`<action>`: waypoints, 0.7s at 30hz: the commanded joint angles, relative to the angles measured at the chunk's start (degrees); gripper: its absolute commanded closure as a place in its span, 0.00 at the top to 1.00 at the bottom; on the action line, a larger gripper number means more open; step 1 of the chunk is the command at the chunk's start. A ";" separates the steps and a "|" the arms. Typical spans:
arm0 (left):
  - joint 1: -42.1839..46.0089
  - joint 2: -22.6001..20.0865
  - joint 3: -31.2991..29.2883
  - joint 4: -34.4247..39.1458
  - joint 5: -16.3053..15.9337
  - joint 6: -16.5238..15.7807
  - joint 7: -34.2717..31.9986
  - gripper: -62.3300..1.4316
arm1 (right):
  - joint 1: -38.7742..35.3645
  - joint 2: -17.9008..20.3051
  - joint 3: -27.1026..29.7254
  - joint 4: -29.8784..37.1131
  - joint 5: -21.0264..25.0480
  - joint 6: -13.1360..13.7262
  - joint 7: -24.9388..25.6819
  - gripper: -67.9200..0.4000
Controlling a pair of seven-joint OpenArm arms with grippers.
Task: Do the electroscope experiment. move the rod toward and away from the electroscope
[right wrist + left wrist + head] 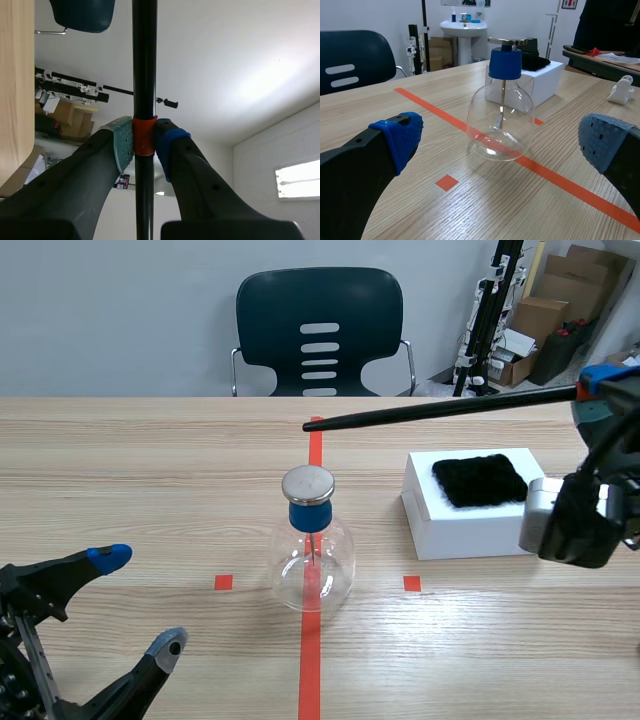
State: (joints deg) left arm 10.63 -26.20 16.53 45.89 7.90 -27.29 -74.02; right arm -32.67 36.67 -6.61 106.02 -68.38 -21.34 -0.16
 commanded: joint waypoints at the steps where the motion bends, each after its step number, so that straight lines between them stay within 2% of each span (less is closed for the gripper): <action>1: -0.15 -0.50 -0.37 1.14 -0.59 -0.35 -1.01 1.00 | 1.84 0.48 0.22 0.74 -0.55 -0.13 -0.90 0.01; 6: -0.15 -0.50 -0.37 1.14 -0.59 -0.35 -1.01 1.00 | 2.05 0.48 -0.11 0.74 -2.47 0.46 -0.04 0.01; 10: -0.15 -0.50 -0.37 1.14 -0.59 -0.35 -1.01 1.00 | 2.03 0.48 -0.11 0.68 -3.43 3.02 0.92 0.01; 21: -0.15 -0.50 -0.37 1.14 -0.59 -0.35 -1.01 1.00 | 2.01 0.48 -0.11 0.63 -3.48 3.23 1.75 0.01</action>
State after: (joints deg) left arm 10.63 -26.20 16.51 45.89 7.90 -27.29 -74.02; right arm -31.31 36.67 -7.25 106.02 -71.81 -17.52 1.65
